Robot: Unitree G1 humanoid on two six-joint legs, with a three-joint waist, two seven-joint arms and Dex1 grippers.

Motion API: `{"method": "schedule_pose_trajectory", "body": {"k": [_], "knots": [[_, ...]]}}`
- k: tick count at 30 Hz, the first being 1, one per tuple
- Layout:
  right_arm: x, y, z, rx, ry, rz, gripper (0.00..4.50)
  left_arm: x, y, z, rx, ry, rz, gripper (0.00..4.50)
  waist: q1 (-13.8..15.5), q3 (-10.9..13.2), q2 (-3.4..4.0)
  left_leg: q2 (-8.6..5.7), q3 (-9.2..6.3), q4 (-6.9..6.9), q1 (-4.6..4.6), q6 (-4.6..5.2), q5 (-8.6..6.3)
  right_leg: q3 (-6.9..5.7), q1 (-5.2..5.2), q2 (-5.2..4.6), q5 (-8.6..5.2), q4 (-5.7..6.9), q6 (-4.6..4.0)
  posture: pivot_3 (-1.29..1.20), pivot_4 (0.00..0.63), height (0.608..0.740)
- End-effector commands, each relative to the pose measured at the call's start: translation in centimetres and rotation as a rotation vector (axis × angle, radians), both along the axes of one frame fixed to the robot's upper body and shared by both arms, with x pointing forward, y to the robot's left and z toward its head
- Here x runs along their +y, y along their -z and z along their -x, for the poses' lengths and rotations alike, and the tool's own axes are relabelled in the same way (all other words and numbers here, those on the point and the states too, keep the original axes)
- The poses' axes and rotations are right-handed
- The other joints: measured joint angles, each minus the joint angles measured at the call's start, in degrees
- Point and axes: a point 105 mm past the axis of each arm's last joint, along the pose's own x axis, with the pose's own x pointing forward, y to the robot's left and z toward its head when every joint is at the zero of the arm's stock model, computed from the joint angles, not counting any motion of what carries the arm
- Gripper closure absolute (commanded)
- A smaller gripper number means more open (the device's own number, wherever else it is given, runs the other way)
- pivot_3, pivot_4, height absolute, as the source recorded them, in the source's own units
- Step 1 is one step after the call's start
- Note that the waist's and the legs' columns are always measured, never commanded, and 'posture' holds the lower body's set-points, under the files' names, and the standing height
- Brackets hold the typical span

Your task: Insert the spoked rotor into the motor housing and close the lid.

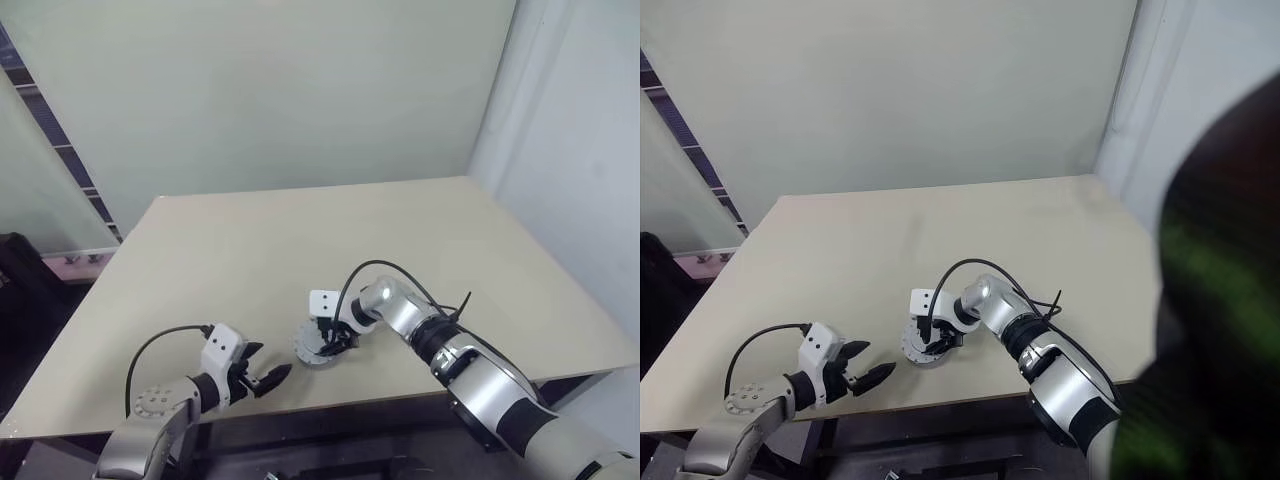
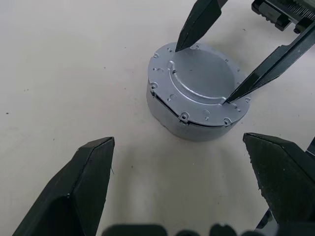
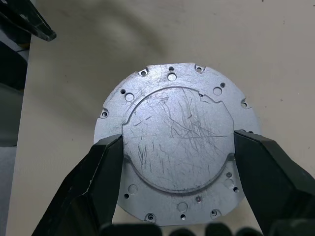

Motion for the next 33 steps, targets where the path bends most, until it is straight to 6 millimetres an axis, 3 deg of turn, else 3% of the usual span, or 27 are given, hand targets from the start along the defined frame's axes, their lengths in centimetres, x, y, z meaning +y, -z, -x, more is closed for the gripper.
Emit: {"method": "schedule_pose_trajectory", "body": {"k": [1, 17, 24, 33], "knots": [[-2.8, 2.3, 0.0, 0.027, 0.017, 0.157, 1.23, -0.1, -1.5, -0.6, -0.055, 0.021, -0.018, 0.00, 0.09, -0.01, 0.02, 0.00, 0.00, 0.00, 0.00, 0.00, 0.00, 0.00, 0.00, 0.00, 0.00, 0.00, 0.00, 0.00, 0.000, 0.740], [-2.9, 2.0, 0.3, 0.082, -0.001, 0.192, 1.23, 2.4, -1.1, -0.4, -0.008, -0.023, -0.052, 0.00, 0.20, -0.02, 0.08, -0.04, -0.02, -0.01, -0.02, 0.00, 0.00, 0.02, -0.02, -0.02, 0.00, -0.02, 0.00, 0.00, 0.000, 0.740], [-2.8, 2.2, 0.2, 0.076, 0.017, 0.203, 1.23, 2.0, -1.0, -0.5, -0.011, -0.007, -0.054, 0.00, 0.20, -0.02, 0.08, -0.07, -0.02, -0.02, -0.04, -0.01, -0.01, 0.03, -0.02, -0.04, 0.00, -0.04, 0.00, 0.00, 0.000, 0.740], [-2.6, 2.6, 0.5, 0.091, 0.026, 0.208, 1.23, -1.3, -1.1, -2.2, -0.073, 0.049, 0.005, 0.00, 0.18, -0.11, 0.11, -0.09, -0.04, 0.01, -0.03, -0.01, 0.00, 0.04, 0.01, -0.04, 0.00, -0.02, 0.00, 0.00, 0.000, 0.740]]}}
